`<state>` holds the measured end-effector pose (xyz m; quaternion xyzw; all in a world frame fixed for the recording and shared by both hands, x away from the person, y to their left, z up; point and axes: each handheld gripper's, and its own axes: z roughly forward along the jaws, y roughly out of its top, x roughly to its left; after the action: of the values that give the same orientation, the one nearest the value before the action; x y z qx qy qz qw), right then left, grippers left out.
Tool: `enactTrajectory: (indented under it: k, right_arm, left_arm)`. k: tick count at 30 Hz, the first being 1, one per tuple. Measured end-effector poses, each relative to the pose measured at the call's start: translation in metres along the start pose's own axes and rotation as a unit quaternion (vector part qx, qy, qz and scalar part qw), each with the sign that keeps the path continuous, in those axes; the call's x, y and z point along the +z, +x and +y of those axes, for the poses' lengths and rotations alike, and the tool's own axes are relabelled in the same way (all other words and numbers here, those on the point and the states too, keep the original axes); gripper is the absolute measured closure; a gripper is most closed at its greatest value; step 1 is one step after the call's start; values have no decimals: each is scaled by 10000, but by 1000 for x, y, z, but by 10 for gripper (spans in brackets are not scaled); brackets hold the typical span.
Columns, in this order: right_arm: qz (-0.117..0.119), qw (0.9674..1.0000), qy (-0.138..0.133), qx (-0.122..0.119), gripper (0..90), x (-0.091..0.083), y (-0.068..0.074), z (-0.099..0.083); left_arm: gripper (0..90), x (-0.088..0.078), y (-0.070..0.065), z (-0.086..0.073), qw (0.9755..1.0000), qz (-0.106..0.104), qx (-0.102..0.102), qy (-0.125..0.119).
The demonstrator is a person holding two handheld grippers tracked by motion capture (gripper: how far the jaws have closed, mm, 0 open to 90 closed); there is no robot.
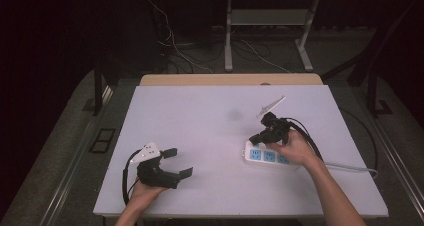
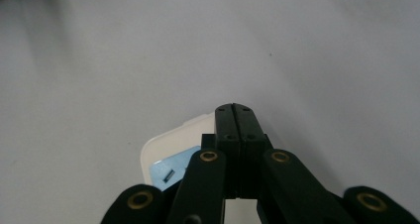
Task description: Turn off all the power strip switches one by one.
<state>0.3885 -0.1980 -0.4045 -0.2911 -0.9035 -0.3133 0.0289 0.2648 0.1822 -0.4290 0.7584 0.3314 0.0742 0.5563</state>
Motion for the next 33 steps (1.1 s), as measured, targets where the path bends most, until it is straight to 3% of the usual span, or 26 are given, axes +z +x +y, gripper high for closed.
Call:
enactTrajectory:
  k: [8,14,25,33]
  right_arm:
    - [73,9994,-325,5,900,-25,5,7]
    - [-98,9986,-502,142,881,-45,7,-1]
    - [-496,9893,-1197,676,440,-84,11,-32]
    - [-748,9774,-1673,1051,119,-101,18,-63]
  left_arm:
    - [30,-1,-1,1,10000,-19,-19,-32]
    - [30,-1,-1,1,10000,-39,-27,-73]
    - [31,-2,-2,1,9999,-35,-77,-139]
    - [32,-3,-3,1,9998,1,-99,-165]
